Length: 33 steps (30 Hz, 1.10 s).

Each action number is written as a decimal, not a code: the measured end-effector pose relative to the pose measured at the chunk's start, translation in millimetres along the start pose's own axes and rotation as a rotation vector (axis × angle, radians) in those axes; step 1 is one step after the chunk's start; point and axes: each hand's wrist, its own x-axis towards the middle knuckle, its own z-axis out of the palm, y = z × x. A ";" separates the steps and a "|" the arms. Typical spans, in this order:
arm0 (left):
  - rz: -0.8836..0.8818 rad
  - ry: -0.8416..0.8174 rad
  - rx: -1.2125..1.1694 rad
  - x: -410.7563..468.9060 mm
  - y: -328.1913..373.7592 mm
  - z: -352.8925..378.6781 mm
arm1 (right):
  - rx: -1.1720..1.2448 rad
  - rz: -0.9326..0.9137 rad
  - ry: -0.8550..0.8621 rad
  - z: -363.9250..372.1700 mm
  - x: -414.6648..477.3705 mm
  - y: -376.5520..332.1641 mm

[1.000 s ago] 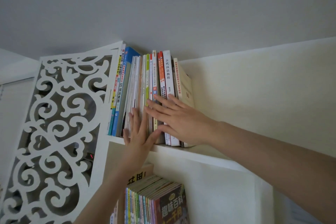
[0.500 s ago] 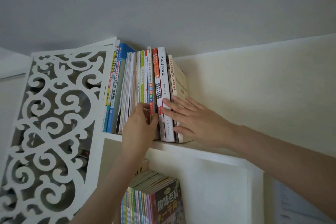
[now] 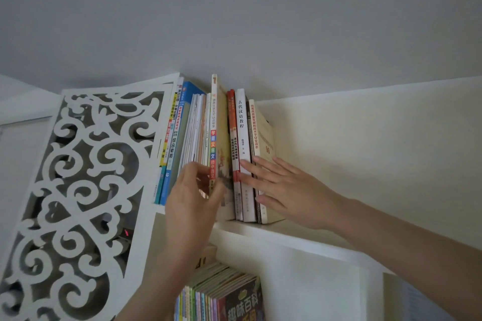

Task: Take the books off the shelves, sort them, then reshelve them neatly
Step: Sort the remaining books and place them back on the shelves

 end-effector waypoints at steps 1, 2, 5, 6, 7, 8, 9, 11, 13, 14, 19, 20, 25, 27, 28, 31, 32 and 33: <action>-0.017 -0.016 -0.008 -1.4 3.3 -3.6 | -0.001 0.001 0.004 0.3 0.5 -0.9; -0.046 -0.068 -0.005 -1.9 7.4 -5.3 | -0.001 -0.001 0.019 1.0 0.8 -1.4; -0.128 -0.286 0.071 3.4 13.8 -0.2 | -0.016 -0.009 0.054 -0.2 3.3 -3.4; -0.146 -0.317 0.082 5.9 15.3 2.2 | -0.021 -0.006 0.059 0.1 3.0 -2.2; -0.159 -0.327 0.086 7.7 15.2 2.2 | -0.027 -0.003 0.057 -0.5 3.4 -1.3; -0.171 -0.326 0.081 8.3 14.6 -0.4 | -0.032 0.000 0.050 -2.4 3.8 -1.5; -0.182 -0.322 0.062 8.2 13.2 -4.5 | -0.035 0.001 0.034 -4.3 3.9 -2.4; -0.198 -0.302 0.029 6.4 14.5 -15.8 | -0.027 -0.006 0.023 -7.3 5.0 -4.6; -0.190 -0.257 0.021 5.3 16.2 -32.6 | 0.002 -0.023 0.034 -10.6 9.8 -7.7; -0.185 -0.234 0.011 5.5 17.4 -43.7 | 0.027 -0.037 0.052 -13.5 14.3 -10.5; -0.200 -0.164 -0.022 3.8 20.8 -104.2 | 0.173 -0.091 0.109 -33.0 50.7 -31.5; -0.199 -0.149 -0.015 2.9 20.3 -114.7 | 0.179 -0.092 0.136 -35.3 58.5 -35.8; -0.169 -0.021 0.040 7.5 9.6 -162.4 | 0.175 -0.117 0.074 -30.8 92.7 -45.8; -0.176 0.015 0.039 12.4 4.3 -174.3 | 0.079 -0.171 0.008 -24.0 107.8 -49.5; -0.182 0.021 0.046 14.4 2.3 -177.6 | 0.025 -0.186 -0.027 -21.4 115.7 -51.9; -0.181 0.011 0.086 15.4 -2.5 -179.7 | -0.114 -0.203 -0.127 -13.4 138.3 -60.9; -0.184 0.005 0.079 13.6 -4.4 -178.6 | -0.149 -0.212 -0.144 -11.6 144.7 -63.7; -0.195 -0.002 0.065 11.5 -6.7 -177.2 | -0.173 -0.219 -0.157 -10.1 150.0 -65.6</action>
